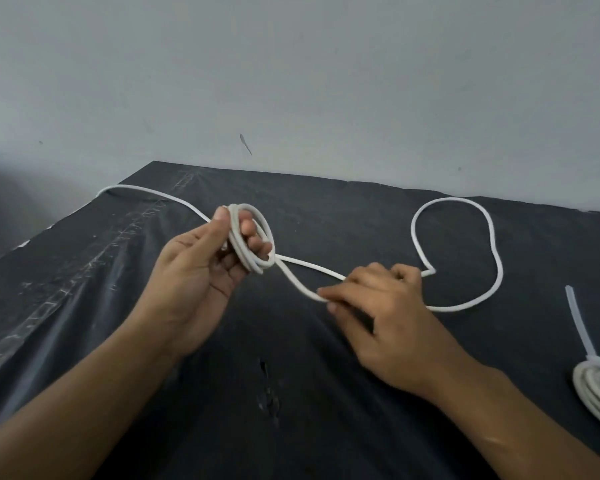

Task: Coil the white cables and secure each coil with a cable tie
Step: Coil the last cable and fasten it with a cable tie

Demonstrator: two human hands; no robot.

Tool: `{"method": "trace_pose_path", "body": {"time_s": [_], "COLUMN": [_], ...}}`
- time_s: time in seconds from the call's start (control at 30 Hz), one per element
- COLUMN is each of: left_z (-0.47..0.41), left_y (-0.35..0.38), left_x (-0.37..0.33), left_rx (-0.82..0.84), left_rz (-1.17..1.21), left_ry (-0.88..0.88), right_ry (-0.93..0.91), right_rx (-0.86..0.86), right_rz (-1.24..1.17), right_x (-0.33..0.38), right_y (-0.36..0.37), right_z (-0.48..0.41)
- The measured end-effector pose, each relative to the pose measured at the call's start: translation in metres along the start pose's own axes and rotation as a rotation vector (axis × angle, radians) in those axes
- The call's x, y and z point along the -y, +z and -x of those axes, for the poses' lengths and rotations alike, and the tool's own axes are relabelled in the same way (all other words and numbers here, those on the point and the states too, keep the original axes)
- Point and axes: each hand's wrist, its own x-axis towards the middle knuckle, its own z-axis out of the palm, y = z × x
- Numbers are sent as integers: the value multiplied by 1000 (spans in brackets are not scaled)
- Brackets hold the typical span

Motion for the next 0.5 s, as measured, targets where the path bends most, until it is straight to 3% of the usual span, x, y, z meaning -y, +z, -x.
{"method": "trace_pose_path", "body": {"time_s": [0.13,0.27,0.4,0.5], "left_z": [9,20,25,27], "left_y": [4,15,21,24], "left_x": [13,22,18,11], "left_rx": [9,130,285,421], "left_rz": [-279,-557,-794,-783], "left_ry": [31,90,102,60], "right_ry": [-221,-341,-380,-308], "right_rx": [-9,-78,-204,-309], "right_rz": [-54,-52,-8,-42], "right_x": [19,18,13,9], "right_y": [0,-6,-9,-15], "right_z": [-1,-1,-4,-7]}}
